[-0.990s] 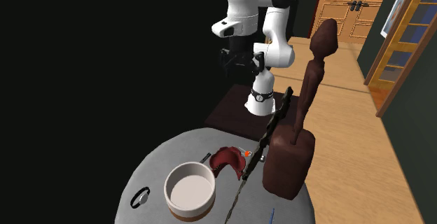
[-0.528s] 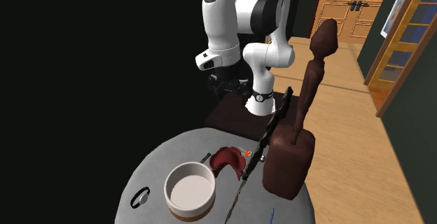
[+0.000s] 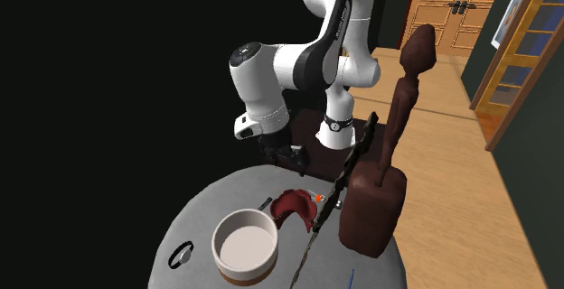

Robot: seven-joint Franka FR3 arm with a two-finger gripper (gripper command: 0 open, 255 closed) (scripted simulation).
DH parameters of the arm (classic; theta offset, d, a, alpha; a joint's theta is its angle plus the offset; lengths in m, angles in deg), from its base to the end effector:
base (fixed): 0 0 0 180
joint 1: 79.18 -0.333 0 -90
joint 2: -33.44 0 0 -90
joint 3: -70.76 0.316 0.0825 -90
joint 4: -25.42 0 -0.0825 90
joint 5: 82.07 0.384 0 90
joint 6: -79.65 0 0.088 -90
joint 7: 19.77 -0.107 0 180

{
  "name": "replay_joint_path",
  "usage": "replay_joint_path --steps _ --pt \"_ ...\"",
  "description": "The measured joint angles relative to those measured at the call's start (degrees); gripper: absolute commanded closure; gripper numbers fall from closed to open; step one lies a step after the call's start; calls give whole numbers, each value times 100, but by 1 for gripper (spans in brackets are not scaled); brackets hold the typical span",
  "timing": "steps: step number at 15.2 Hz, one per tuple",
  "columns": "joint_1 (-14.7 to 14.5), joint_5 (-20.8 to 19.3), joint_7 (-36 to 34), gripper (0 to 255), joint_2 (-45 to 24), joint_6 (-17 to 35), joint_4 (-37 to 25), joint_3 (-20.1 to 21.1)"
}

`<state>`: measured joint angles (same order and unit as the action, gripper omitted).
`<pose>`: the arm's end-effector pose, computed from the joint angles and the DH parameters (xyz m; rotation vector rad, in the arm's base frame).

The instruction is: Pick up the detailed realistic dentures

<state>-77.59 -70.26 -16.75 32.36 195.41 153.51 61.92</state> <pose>0.4937 -0.0787 0.3453 -2.9068 0.3524 0.3111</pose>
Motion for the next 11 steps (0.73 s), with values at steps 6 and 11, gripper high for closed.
replay_joint_path --steps 6,11 --pt "159 785 106 0 -1418 303 -706 -11" --pt "249 1081 220 0 -2018 527 -940 36"
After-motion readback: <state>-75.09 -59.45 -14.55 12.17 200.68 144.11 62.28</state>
